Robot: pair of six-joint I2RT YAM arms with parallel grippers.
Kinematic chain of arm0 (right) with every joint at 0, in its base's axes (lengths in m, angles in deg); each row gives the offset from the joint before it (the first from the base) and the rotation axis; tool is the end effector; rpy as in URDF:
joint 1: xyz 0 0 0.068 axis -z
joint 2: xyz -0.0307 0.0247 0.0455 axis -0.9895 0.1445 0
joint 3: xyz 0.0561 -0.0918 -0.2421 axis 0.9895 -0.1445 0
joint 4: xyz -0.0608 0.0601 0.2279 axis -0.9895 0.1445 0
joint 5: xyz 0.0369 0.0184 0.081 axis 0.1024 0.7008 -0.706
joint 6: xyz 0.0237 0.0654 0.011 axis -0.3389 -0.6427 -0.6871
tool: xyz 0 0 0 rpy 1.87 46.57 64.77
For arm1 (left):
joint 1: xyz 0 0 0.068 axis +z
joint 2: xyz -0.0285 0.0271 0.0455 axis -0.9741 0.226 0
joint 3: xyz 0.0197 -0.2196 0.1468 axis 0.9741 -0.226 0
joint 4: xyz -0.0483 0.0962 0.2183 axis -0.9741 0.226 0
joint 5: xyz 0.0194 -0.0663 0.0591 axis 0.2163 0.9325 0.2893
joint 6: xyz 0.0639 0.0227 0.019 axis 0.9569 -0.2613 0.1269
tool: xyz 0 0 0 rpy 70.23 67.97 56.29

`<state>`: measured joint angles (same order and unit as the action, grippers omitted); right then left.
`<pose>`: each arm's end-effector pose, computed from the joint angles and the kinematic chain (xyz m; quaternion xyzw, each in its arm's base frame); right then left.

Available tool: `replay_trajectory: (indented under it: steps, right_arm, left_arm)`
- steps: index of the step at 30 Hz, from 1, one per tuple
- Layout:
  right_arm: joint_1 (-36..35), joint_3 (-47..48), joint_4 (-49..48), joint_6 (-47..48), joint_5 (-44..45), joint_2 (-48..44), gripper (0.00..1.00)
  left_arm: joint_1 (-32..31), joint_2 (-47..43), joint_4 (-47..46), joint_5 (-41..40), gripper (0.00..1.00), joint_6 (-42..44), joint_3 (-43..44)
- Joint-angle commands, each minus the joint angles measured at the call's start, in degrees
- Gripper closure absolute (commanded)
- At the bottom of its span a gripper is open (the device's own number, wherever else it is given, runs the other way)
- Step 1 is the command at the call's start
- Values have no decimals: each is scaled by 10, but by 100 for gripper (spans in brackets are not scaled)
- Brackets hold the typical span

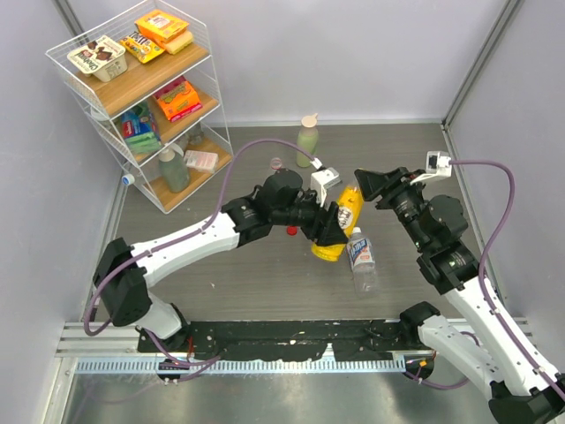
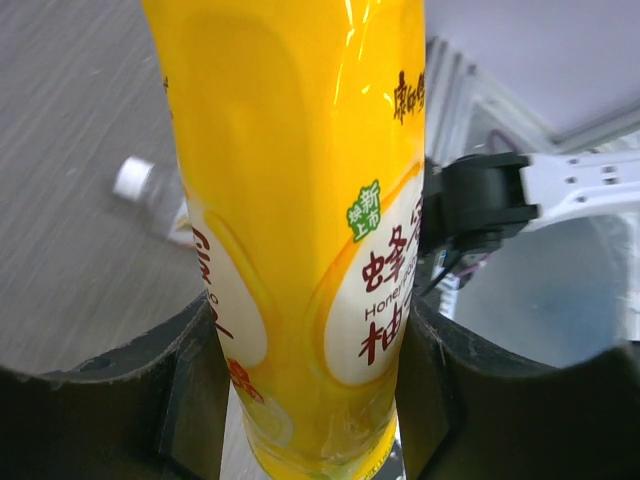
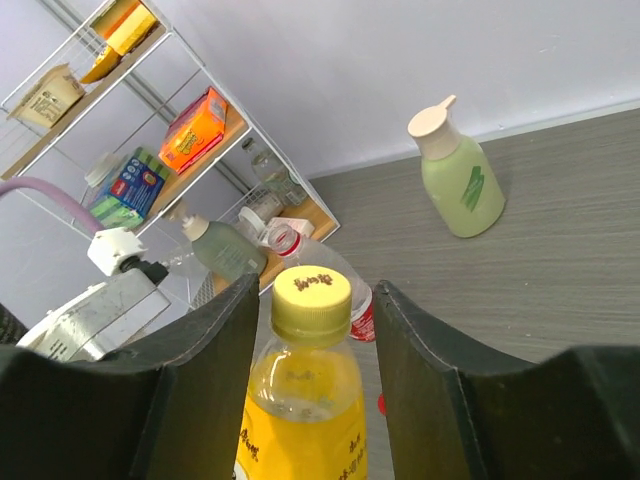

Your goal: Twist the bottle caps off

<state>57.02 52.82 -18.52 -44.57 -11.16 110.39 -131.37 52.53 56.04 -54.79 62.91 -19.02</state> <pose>0.1577 0.0694 0.3687 0.0652 0.6657 0.3418 0.6601 0.1872 -0.3078 0.3153 0.3456 0.7333 -0.4988 0.3068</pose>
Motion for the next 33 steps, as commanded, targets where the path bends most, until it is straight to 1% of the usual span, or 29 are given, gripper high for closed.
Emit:
replay_trajectory:
  steps: [1,2,3,4,5,6,7,8,13,17,18,21,24,27,30,32,33]
  right_arm:
    - [1,46,-2,11,-21,18,45]
    - [0,49,2,13,-20,25,45]
    - [1,53,4,15,-43,27,41]
    - [1,55,5,16,-45,30,38]
    - [1,56,4,16,-52,32,26]
    - [1,57,5,16,-54,33,19]
    - [1,57,5,16,-57,33,4]
    - [1,56,5,16,-57,34,0]
    - [1,56,5,16,-75,44,0]
    - [1,57,5,9,-111,72,0]
    - [0,58,5,8,-126,76,0]
    - [0,59,6,0,-156,107,0]
    - [0,58,2,-10,-200,128,0]
    - [1,58,1,-28,-260,155,1]
    - [1,59,-2,-57,-302,174,2]
    - [1,53,-18,-81,-333,181,4]
    - [0,49,-26,-89,-346,183,8]
  left_arm:
    - [-3,-46,193,-111,61,112,54]
    - [-3,-53,220,-132,61,125,58]
    - [-2,-62,242,-151,61,133,60]
    - [-3,-69,266,-175,61,143,60]
    - [-2,-77,287,-197,61,153,61]
    - [-3,-86,310,-216,61,161,60]
    - [-3,-93,333,-244,60,170,60]
    - [-3,-101,353,-261,60,177,62]
    - [-3,-142,437,-355,60,210,45]
    - [-3,-178,455,-398,59,229,9]
    - [-3,-184,455,-404,59,248,0]
    - [-2,-203,441,-412,59,252,-24]
    - [-3,-218,414,-402,60,259,-48]
    - [-3,-220,388,-405,61,258,-74]
    - [-6,-208,376,-399,63,257,-90]
    - [-9,-200,380,-402,64,256,-86]
    - [-10,-198,381,-402,64,256,-86]
